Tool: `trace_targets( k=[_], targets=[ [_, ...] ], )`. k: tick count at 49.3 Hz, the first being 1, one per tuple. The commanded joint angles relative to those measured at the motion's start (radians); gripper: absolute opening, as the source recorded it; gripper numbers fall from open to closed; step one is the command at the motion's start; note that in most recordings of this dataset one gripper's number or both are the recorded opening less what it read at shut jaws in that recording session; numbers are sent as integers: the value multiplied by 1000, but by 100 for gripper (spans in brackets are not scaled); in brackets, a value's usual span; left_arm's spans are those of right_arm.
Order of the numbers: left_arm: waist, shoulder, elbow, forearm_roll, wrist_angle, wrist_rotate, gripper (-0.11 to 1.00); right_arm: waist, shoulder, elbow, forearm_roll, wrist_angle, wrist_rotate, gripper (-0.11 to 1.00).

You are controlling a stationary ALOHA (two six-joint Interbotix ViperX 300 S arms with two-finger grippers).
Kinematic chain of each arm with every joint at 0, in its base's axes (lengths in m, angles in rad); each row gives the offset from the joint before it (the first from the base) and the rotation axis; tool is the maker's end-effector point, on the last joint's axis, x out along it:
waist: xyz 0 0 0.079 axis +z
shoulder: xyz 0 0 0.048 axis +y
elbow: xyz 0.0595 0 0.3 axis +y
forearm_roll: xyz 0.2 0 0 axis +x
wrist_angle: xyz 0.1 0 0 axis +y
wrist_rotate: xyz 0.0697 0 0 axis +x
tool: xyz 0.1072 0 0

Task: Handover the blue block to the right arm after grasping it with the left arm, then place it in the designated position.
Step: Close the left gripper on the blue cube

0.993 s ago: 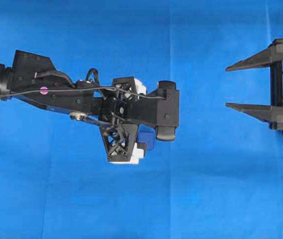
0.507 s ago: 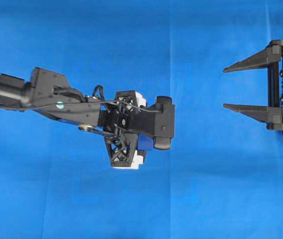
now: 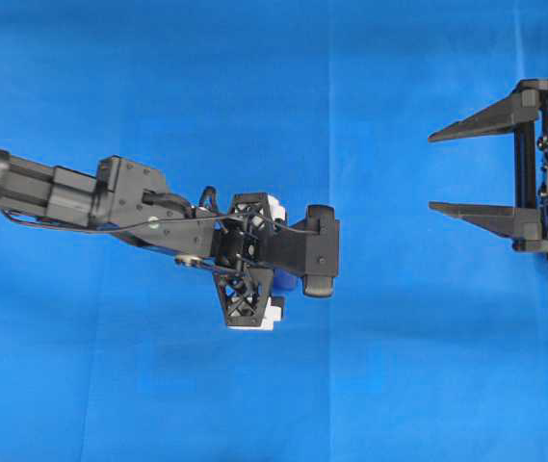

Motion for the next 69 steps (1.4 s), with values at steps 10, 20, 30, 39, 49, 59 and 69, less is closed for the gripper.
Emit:
trace_targets(
  k=[10,20,30,39,49,59,69],
  targets=[
    [-2,-14,-9,2,-18,3,92,-2,5,-18,3,-6,2,98],
    [-3,-14,-11,2,-12,12,89,0,5,-18,3,-6,2,98],
    [-5,-14,-12,2,-8,15,47,-2,5,-18,3,-6,2,98],
    [-3,-15,-9,2,-8,8,49,0,9,-18,3,-6,2,98],
    [-3,-15,-11,2,-8,6,49,0,18,-18,3,-9,2,98],
    [-5,-21,-14,2,-6,8,49,-2,18,-18,5,-9,2,98],
    [-5,-61,-21,2,31,8,49,0,18,-18,3,-9,2,98]
  ],
)
